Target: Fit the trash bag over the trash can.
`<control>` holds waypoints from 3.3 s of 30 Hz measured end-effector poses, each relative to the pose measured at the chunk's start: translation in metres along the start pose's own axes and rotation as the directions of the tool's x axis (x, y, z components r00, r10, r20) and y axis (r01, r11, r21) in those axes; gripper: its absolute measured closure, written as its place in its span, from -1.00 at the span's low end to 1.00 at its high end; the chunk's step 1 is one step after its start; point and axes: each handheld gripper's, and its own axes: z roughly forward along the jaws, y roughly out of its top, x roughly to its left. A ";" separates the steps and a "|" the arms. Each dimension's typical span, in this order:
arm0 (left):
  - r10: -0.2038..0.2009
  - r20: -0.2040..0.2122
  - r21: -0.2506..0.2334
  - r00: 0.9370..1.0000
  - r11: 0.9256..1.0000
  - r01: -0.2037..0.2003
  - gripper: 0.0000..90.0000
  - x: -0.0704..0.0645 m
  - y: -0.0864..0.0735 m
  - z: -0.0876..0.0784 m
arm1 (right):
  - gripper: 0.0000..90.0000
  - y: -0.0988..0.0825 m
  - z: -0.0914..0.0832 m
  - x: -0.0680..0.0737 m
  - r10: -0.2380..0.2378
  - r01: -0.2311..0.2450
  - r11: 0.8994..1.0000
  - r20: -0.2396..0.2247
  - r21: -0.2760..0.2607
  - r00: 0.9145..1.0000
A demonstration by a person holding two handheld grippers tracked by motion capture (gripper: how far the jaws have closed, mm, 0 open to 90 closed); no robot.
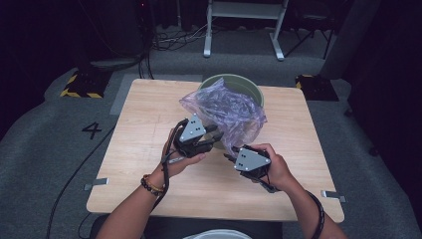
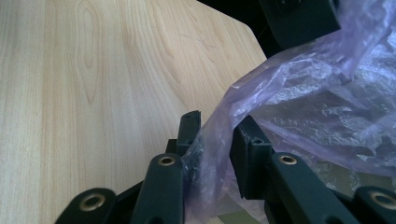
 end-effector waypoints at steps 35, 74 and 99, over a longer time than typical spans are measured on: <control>0.016 0.028 -0.062 0.999 0.998 -0.014 -0.30 -0.002 -0.009 -0.035 | -0.18 -0.010 -0.097 -0.053 0.196 -0.161 0.945 0.101 -0.283 0.975; 0.110 -0.124 0.046 0.986 0.993 -0.105 1.00 0.028 -0.003 -0.009 | 0.98 -0.028 -0.025 -0.147 0.427 -0.405 0.904 0.277 -0.135 0.861; -0.027 -0.246 0.097 0.969 0.994 0.052 0.76 0.094 -0.050 -0.011 | 0.97 -0.090 0.025 -0.192 0.624 -0.622 0.775 0.287 -0.112 0.726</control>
